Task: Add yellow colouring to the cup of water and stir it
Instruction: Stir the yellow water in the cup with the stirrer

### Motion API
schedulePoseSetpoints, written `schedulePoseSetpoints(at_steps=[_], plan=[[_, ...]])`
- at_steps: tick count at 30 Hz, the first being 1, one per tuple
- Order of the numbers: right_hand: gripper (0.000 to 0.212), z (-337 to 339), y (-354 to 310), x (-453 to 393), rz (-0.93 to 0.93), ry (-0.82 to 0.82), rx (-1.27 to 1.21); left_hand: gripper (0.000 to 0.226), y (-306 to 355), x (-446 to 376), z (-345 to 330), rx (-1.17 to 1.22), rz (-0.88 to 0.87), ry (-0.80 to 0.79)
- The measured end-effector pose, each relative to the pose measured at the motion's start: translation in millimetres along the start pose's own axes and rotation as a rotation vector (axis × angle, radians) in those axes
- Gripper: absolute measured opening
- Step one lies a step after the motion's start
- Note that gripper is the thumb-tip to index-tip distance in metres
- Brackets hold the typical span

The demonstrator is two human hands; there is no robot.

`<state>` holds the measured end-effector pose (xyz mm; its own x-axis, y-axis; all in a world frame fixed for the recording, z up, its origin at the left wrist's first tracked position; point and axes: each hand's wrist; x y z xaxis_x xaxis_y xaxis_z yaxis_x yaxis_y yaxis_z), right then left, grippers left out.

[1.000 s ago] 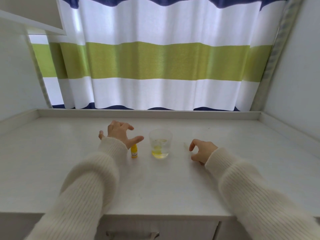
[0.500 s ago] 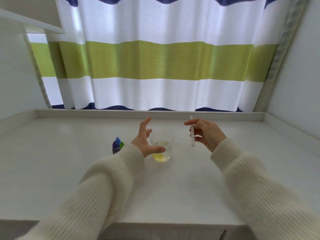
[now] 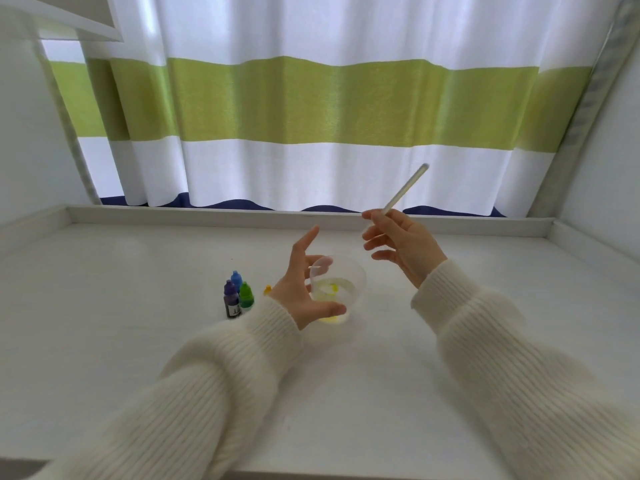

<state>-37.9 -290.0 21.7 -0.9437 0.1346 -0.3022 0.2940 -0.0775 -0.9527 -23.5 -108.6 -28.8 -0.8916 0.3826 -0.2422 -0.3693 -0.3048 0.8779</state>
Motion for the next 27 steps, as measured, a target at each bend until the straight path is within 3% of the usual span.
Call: schedulePoseSetpoints(at_steps=[7,15,22,27], plan=[[0.026,-9,-9,-7,0.211,0.05,0.122,0.12,0,0,1,0.018,-0.015,-0.009],[0.018,-14,-6,-3,0.269,-0.041,0.341,0.121,0,-2,0,0.038,0.005,-0.026],[0.011,-13,-4,2,0.342,-0.017,0.323,0.122,0,0,1,0.034,0.004,-0.04],[0.023,-12,-4,2,0.342,0.004,0.321,0.12,3,2,1,0.016,-0.032,-0.044]])
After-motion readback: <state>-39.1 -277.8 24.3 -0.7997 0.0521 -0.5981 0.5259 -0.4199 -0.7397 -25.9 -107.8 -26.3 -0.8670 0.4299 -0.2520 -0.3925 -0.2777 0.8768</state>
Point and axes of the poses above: each hand's wrist, its own x-axis away from the middle knuckle, its own z-axis out of the back of the hand, y = z × x, and after that the axes turned 2 degrees about z, right-handed
